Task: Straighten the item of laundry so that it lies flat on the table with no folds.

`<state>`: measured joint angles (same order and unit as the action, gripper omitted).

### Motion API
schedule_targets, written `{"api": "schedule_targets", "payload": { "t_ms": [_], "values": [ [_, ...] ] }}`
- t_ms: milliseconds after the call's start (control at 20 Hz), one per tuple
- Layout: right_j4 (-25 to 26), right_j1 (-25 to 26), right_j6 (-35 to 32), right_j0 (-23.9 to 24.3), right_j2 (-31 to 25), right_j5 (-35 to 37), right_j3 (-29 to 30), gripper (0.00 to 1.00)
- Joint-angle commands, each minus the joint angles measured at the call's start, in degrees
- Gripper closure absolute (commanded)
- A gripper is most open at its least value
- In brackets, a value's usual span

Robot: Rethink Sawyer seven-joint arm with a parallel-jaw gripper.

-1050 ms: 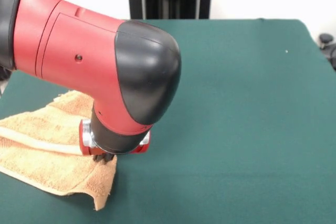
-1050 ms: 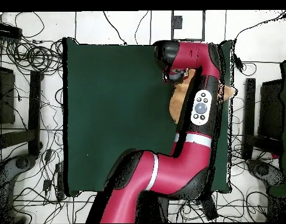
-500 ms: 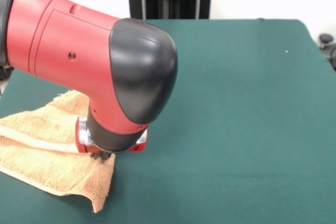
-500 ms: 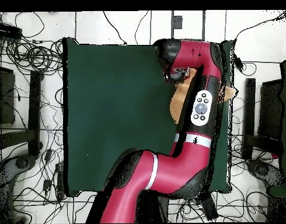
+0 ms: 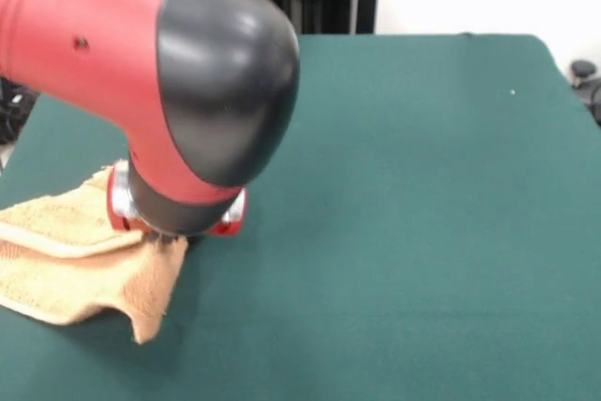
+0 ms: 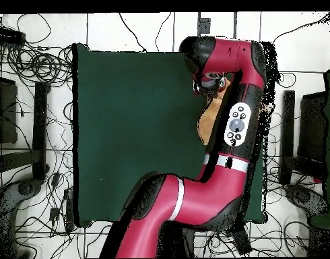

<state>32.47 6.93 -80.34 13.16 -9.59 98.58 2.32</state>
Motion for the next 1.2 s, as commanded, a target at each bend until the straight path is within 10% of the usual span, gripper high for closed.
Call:
{"api": "schedule_targets", "payload": {
  "t_ms": [50, 700, 1200],
  "values": [
    [3.2, -7.3, -5.2, -2.1, -11.3, 10.9, 2.1, 1.0],
    [-6.9, -14.2, -33.3, 1.2, -29.8, -3.9, 8.2, 1.0],
    [-6.1, -18.2, -36.1, 3.4, -36.3, -3.5, 11.0, 1.0]
  ]
}}
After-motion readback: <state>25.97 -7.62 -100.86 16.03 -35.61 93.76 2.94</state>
